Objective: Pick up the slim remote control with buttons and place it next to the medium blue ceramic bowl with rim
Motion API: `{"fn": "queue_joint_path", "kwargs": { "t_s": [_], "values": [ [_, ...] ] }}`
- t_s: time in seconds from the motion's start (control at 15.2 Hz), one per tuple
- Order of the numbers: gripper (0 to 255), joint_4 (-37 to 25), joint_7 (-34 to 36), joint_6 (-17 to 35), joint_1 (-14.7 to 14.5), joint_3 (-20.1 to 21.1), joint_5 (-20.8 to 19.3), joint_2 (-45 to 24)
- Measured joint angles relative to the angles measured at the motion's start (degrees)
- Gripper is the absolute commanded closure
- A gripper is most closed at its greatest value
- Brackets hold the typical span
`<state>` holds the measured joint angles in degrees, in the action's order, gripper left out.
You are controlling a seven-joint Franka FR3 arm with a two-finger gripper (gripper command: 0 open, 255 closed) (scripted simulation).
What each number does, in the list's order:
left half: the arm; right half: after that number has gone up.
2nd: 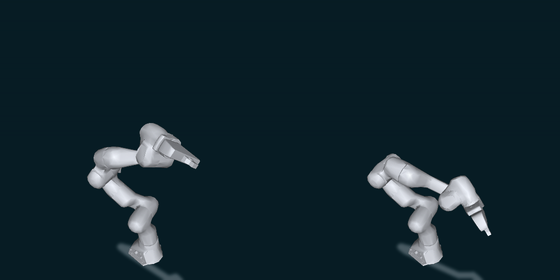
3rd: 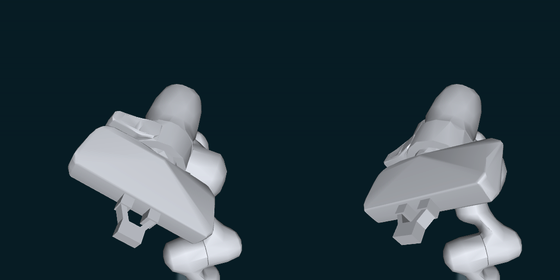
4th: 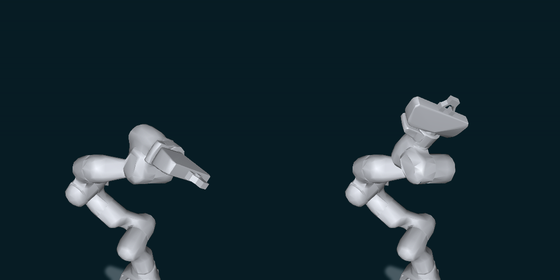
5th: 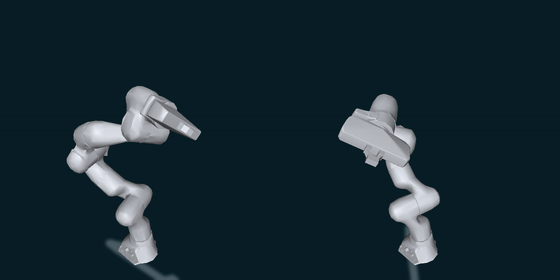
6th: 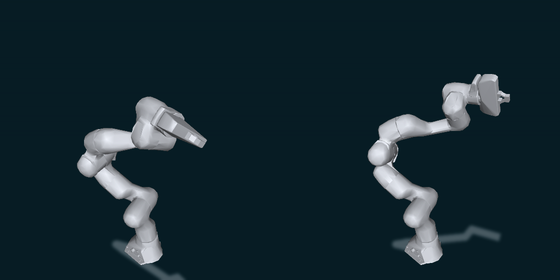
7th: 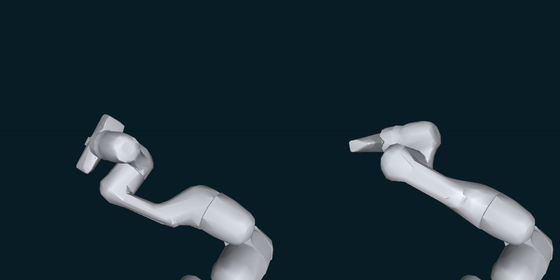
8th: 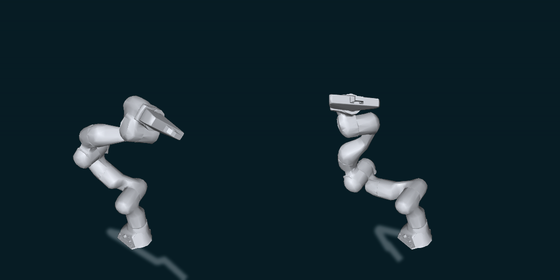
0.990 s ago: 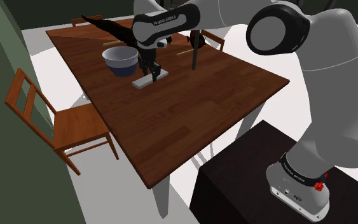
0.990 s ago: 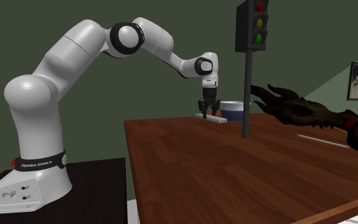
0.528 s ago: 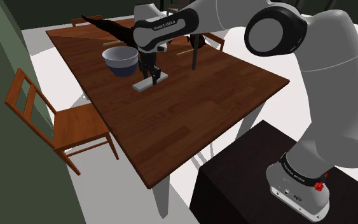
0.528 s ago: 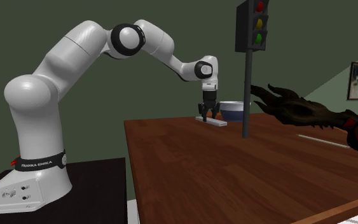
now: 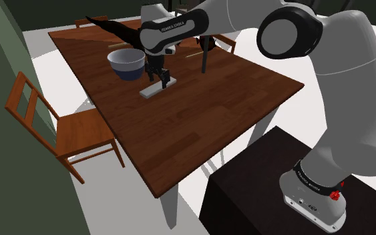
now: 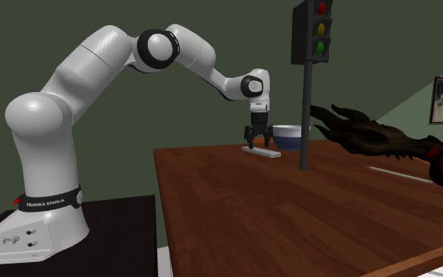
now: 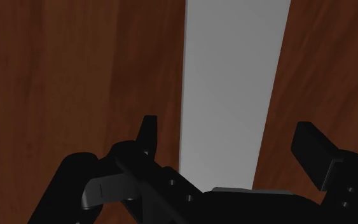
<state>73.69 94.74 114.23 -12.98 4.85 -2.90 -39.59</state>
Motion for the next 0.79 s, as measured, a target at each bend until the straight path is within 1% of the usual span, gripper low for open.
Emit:
{"fn": "queue_joint_path", "kwargs": {
  "t_s": [0.13,0.4,0.79],
  "values": [
    [0,-0.6,0.0,-0.7,0.0,0.0,0.0,0.1],
    [0,-2.7,0.0,-4.9,0.0,0.1,0.2,2.3],
    [0,-4.0,-0.1,-6.0,0.0,0.1,0.2,2.0]
  ]
}}
